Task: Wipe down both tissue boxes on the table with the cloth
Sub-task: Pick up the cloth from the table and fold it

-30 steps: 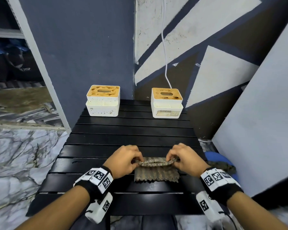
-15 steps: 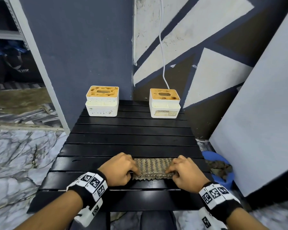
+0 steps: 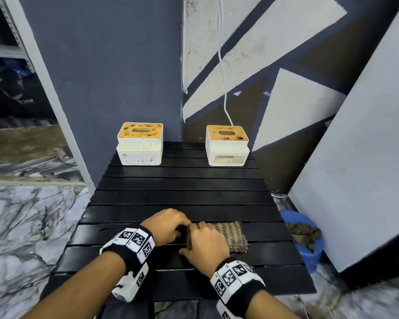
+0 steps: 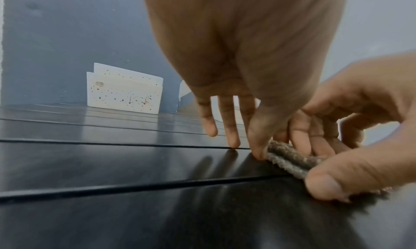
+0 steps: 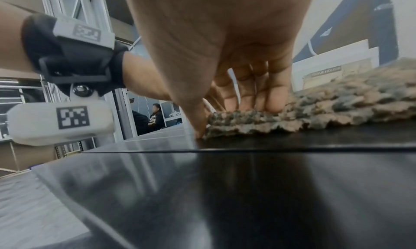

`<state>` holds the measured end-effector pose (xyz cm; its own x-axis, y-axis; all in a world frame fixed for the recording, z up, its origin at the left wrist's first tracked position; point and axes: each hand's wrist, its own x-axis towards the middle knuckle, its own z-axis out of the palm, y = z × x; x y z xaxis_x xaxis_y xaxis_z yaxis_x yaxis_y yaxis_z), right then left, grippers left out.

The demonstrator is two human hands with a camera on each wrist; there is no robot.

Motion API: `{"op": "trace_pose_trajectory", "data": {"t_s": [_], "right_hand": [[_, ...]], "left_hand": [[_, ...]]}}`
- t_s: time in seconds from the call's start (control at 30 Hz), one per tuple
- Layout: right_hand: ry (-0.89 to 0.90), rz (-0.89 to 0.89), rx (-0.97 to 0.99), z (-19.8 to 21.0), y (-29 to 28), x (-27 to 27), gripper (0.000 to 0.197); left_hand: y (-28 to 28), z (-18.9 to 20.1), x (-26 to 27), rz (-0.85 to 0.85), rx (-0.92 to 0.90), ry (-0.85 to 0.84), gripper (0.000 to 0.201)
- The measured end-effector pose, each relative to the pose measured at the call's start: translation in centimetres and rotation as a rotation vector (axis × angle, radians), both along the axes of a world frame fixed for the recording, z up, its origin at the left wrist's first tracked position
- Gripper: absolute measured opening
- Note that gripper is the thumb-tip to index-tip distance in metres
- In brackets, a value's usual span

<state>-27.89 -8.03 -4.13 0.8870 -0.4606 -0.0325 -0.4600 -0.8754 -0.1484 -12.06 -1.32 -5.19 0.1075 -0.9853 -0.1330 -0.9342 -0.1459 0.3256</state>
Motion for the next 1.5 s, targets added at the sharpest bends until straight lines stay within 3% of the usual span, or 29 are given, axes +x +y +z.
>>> {"op": "trace_pose_trajectory", "data": {"t_s": [0.1, 0.27, 0.43, 0.57, 0.7, 0.8, 1.3, 1.4, 1.5], "right_hand": [[-0.003, 0.008, -0.04, -0.5, 0.4, -0.2, 0.04], [-0.016, 0.032, 0.0, 0.3, 0.0, -0.4, 0.035], [-0.235, -0.015, 0.322, 1.2, -1.3, -2.0, 0.013], [-0.326, -0.11, 0.626, 1.2, -3.1, -3.8, 0.008], [-0.42, -0.242, 0.912, 0.8, -4.9, -5.4, 0.005], [-0.449, -0.313, 1.017, 0.8, -5.8, -6.2, 0.003], [-0.233, -0.53, 0.525, -2.4, -8.7, -6.6, 0.035], [-0.263, -0.468, 0.482, -1.9, -8.7, -6.6, 0.035], [-0.333, -0.289, 0.422, -1.6, -8.8, -6.2, 0.039]], "left_hand": [[0.2, -0.5, 0.3, -0.021, -0.003, 0.015, 0.043], [0.5, -0.6, 0.2, -0.025, -0.021, 0.015, 0.046], [1.6, -0.4, 0.2, 0.031, -0.158, 0.15, 0.042], [1.5, 0.4, -0.6, 0.03, -0.302, 0.326, 0.028], [-0.6, 1.0, -2.4, 0.076, -0.303, 0.47, 0.019], [-2.8, 0.9, -3.6, 0.116, -0.285, 0.437, 0.018], [-6.7, -1.3, -5.7, 0.309, -0.18, 0.199, 0.016], [-6.3, -1.0, -5.4, 0.31, -0.194, 0.218, 0.021], [-5.5, -0.3, -4.6, 0.288, -0.2, 0.222, 0.021]]}}
